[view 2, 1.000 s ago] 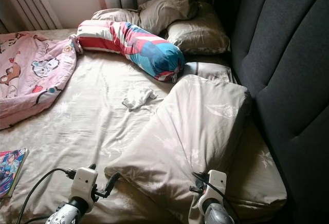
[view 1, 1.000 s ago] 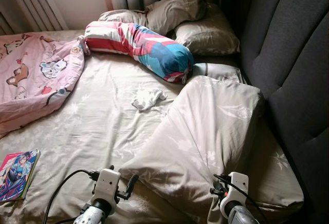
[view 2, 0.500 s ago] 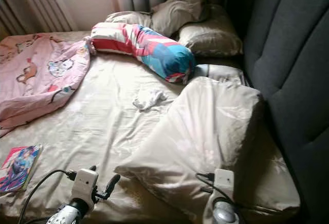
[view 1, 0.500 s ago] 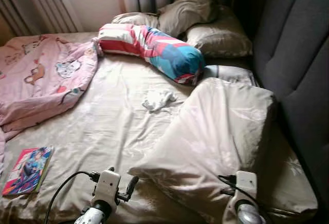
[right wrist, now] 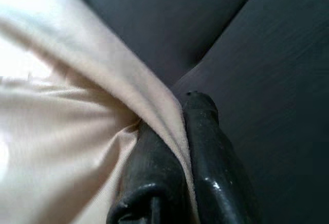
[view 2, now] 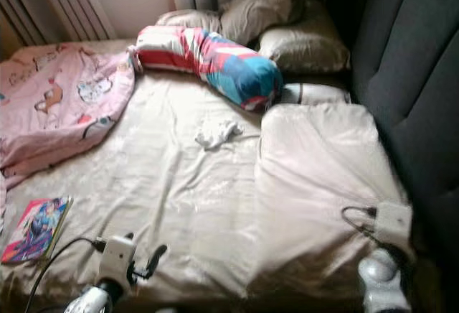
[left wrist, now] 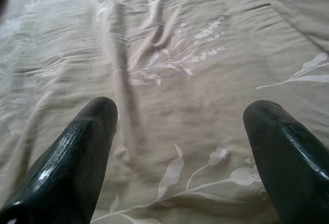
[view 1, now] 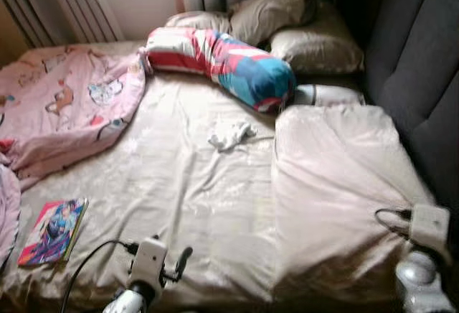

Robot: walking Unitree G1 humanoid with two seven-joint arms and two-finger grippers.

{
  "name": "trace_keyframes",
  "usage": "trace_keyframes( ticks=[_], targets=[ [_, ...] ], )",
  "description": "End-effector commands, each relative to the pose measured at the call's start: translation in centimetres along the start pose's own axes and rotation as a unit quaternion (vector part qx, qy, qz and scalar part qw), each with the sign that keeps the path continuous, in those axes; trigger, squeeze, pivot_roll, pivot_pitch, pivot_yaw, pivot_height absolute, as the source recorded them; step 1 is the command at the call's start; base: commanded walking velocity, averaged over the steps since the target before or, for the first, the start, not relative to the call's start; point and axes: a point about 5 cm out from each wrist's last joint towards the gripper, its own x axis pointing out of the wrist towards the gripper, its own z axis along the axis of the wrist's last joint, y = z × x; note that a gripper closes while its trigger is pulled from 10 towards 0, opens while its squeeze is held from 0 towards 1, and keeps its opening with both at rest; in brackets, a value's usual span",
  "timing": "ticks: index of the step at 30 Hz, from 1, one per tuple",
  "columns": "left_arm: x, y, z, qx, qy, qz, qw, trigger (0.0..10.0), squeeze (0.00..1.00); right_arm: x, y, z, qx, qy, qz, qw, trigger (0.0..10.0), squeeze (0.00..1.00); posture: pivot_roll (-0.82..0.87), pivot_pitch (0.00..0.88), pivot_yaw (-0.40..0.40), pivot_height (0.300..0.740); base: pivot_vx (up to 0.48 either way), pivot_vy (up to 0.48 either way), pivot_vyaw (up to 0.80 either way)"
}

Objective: Clean up the room

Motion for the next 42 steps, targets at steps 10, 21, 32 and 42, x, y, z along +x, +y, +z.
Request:
trace_keyframes(
  ticks=[10, 21, 32, 42],
  targets=[
    [-0.4, 0.1, -1.0, 0.007, 0.022, -0.007, 1.000, 10.0, 0.00, -0.9, 0.1, -1.8, 0.120, 0.102, -0.046, 0.986, 10.0, 0.00, 0.01, 0.202, 0.067, 0.655, 0.000, 0.000, 0.00],
    [-0.6, 0.2, -1.1, 0.007, 0.022, -0.007, 1.000, 10.0, 0.00, 0.5, -1.1, 1.8, 0.102, 0.006, -0.080, 0.992, 10.0, 0.00, 0.01, 0.204, 0.075, 0.655, 0.000, 0.000, 0.00],
    [-0.6, 0.3, -1.1, 0.008, 0.023, -0.007, 1.000, 10.0, 0.00, 3.8, -4.7, 5.4, 0.095, -0.041, -0.151, 0.983, 10.0, 0.00, 0.02, 0.207, 0.077, 0.655, 0.000, 0.000, 0.00],
    [-0.7, 0.1, -1.2, 0.010, 0.026, -0.012, 1.000, 10.0, 0.00, 2.5, -3.1, 2.9, 0.117, 0.015, -0.124, 0.985, 10.0, 1.00, 0.02, 0.212, 0.085, 0.655, 0.000, 0.000, 0.00]
  ],
)
